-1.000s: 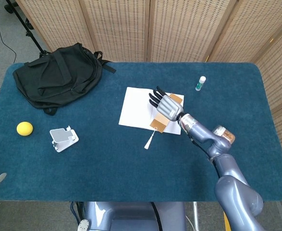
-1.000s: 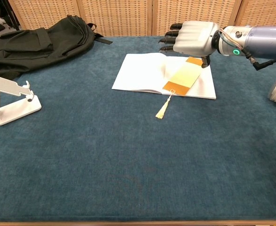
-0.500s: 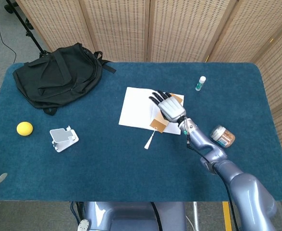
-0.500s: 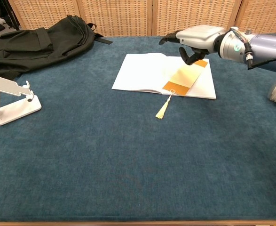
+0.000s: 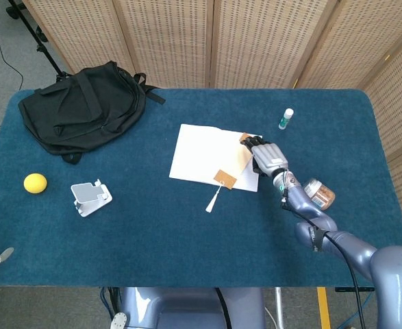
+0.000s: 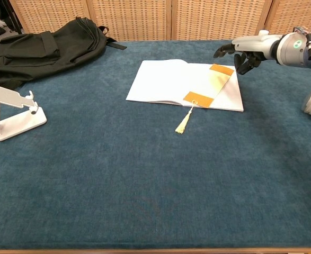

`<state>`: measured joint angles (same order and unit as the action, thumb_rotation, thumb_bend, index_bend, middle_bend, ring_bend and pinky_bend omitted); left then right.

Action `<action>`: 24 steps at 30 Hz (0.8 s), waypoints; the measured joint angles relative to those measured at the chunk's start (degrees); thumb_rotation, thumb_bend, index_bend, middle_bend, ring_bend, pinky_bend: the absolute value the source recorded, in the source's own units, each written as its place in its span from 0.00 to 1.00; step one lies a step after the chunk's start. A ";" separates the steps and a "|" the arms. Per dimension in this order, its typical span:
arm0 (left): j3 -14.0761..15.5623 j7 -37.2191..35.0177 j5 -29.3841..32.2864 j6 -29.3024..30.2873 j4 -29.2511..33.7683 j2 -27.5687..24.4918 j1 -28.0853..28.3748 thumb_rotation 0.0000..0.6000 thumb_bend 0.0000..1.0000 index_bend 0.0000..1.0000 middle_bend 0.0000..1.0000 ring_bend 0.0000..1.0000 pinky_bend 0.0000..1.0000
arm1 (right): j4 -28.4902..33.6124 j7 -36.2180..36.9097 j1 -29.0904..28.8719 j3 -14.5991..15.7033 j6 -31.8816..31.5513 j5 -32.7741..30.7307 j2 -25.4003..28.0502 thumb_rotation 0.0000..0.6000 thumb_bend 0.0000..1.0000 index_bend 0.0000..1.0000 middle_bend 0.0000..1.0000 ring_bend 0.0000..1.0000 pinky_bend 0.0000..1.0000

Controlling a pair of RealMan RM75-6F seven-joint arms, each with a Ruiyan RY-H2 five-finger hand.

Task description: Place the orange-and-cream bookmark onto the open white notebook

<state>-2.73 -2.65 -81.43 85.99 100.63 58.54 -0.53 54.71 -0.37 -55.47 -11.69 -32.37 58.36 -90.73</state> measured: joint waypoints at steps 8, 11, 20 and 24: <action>0.10 -0.09 0.14 -0.15 0.11 -0.09 0.10 1.00 0.00 0.00 0.00 0.00 0.00 | -2.67 -12.06 0.02 1.13 -1.06 -7.72 -1.94 1.00 1.00 0.11 0.07 0.00 0.20; 0.14 -0.09 0.24 -0.25 0.11 -0.09 0.13 1.00 0.00 0.00 0.00 0.00 0.00 | -4.15 -14.52 -0.12 1.33 -1.14 -10.22 -3.22 1.00 1.00 0.11 0.07 0.00 0.20; 0.23 -0.76 0.17 -0.61 0.15 -0.29 0.32 1.00 0.00 0.00 0.00 0.00 0.00 | -6.94 -18.48 -0.38 2.00 -2.30 -10.73 -6.47 1.00 1.00 0.11 0.08 0.00 0.20; 0.38 -1.21 -0.16 -0.32 0.05 -0.40 0.18 1.00 0.00 0.00 0.00 0.00 0.00 | -9.10 -19.27 -0.49 1.99 -2.22 -10.56 -8.10 1.00 1.00 0.11 0.08 0.00 0.20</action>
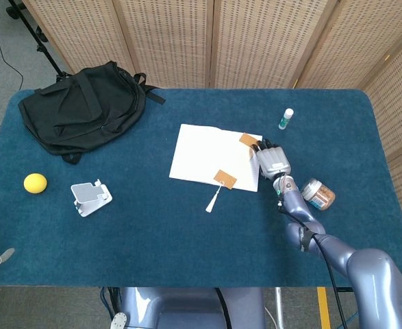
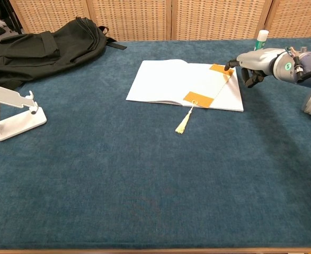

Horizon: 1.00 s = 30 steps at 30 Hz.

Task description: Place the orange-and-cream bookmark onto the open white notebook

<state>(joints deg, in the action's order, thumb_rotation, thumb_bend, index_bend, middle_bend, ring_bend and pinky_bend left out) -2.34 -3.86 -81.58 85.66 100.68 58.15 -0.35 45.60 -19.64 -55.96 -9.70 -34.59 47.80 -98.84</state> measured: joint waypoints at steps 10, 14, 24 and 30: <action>0.09 -0.21 -0.03 0.07 -0.05 -0.05 -0.02 1.00 0.00 0.00 0.00 0.00 0.00 | -4.55 -0.89 -0.44 -0.35 1.42 1.70 -3.04 1.00 1.00 0.11 0.08 0.00 0.20; 0.11 -0.12 0.02 -0.08 -0.06 -0.02 0.06 1.00 0.00 0.00 0.00 0.00 0.00 | -5.97 -1.54 -0.78 -0.23 2.03 2.73 -3.85 1.00 1.00 0.11 0.08 0.00 0.20; 0.31 0.19 -0.22 0.22 0.05 0.13 -0.07 1.00 0.00 0.00 0.00 0.00 0.00 | -8.49 -2.37 -2.44 -0.55 2.80 5.85 -5.34 1.00 1.00 0.11 0.08 0.00 0.20; 0.48 0.86 -0.33 -0.06 0.10 0.37 0.10 1.00 0.00 0.00 0.00 0.00 0.00 | -9.70 -2.39 -2.78 -0.62 3.27 7.38 -6.36 1.00 1.00 0.11 0.08 0.00 0.20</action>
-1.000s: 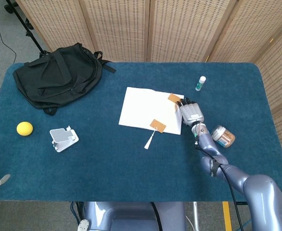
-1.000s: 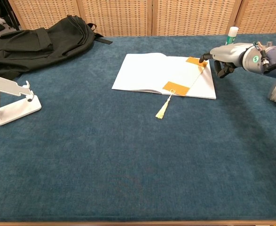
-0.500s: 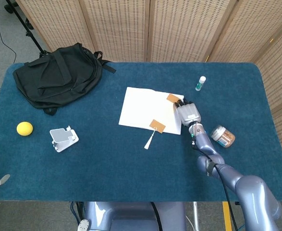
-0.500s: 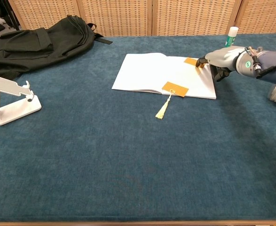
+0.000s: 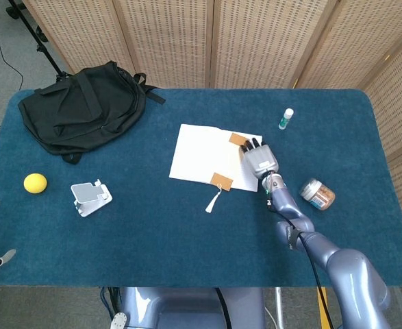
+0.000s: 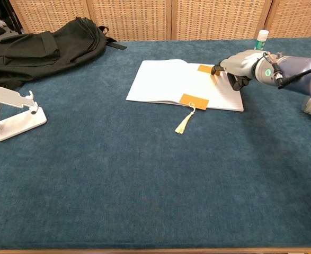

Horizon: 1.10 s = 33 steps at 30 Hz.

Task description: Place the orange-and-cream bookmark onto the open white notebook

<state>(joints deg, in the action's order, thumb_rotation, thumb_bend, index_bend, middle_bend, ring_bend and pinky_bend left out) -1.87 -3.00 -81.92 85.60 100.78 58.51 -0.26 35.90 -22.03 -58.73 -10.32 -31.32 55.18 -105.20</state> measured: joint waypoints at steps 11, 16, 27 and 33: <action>0.08 0.18 0.01 0.00 -0.01 0.12 0.02 1.00 0.00 0.00 0.00 0.00 0.00 | -2.73 0.09 -0.76 -0.87 0.39 1.74 -2.04 1.00 1.00 0.11 0.08 0.00 0.20; 0.05 0.22 0.36 -0.15 -0.12 0.17 0.04 1.00 0.00 0.00 0.00 0.00 0.00 | -4.54 0.16 -1.40 -1.48 0.90 2.24 -3.15 1.00 1.00 0.11 0.08 0.00 0.20; -0.10 0.62 0.84 -0.62 -0.18 0.31 0.31 1.00 0.00 0.00 0.00 0.00 0.00 | -9.13 -0.15 -2.78 -2.89 2.25 2.71 -5.89 1.00 1.00 0.11 0.08 0.00 0.20; -0.11 0.63 0.92 -0.70 -0.19 0.30 0.37 1.00 0.00 0.00 0.00 0.00 0.00 | -12.05 -0.22 -3.71 -4.38 2.91 2.30 -7.59 1.00 1.00 0.11 0.08 0.00 0.20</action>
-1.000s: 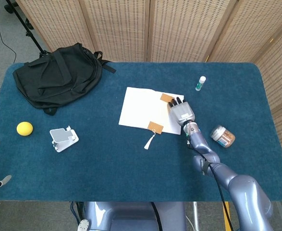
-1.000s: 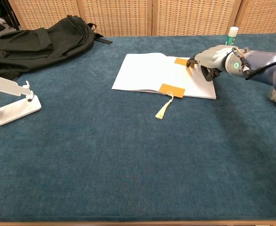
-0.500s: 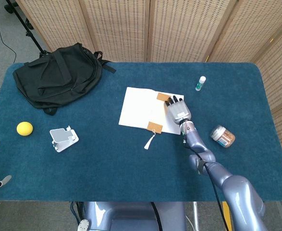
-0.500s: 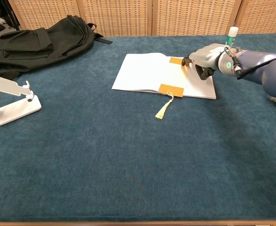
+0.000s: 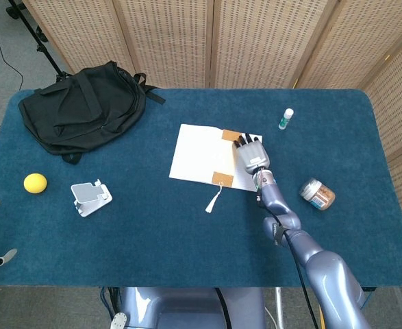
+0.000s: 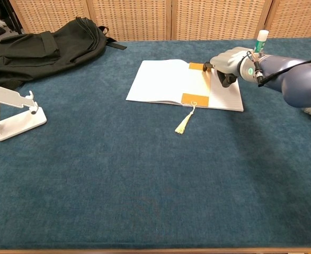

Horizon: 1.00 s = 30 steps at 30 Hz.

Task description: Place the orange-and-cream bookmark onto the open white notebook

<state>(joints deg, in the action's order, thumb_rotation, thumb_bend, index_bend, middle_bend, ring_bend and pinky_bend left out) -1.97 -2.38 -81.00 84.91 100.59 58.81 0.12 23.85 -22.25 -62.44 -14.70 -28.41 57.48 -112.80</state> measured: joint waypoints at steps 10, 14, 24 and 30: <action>-0.06 -0.10 0.23 -0.27 -0.06 -0.05 0.14 1.00 0.00 0.00 0.00 0.00 0.00 | 1.22 0.79 -0.21 -0.42 -1.20 1.71 0.17 1.00 1.00 0.11 0.08 0.00 0.20; -0.06 -0.15 0.17 -0.24 -0.03 -0.07 0.16 1.00 0.00 0.00 0.00 0.00 0.00 | 4.76 2.55 0.00 -0.57 -3.27 3.12 1.77 1.00 1.00 0.11 0.08 0.00 0.20; 0.29 -0.30 -0.59 -0.13 0.08 -0.13 0.12 1.00 0.00 0.00 0.00 0.00 0.00 | 19.67 6.65 2.49 -1.07 -9.54 6.26 9.58 1.00 1.00 0.11 0.08 0.00 0.20; 0.60 -0.74 -1.28 -0.11 0.12 -0.33 0.08 1.00 0.00 0.00 0.00 0.00 0.00 | 27.87 6.70 5.07 -1.04 -12.27 6.34 14.06 1.00 1.00 0.11 0.08 0.00 0.20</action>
<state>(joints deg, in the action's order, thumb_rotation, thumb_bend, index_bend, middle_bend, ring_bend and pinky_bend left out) -1.37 -3.11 -82.28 84.80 100.71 58.48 0.20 51.73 -15.55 -57.38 -15.74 -40.68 63.82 -98.73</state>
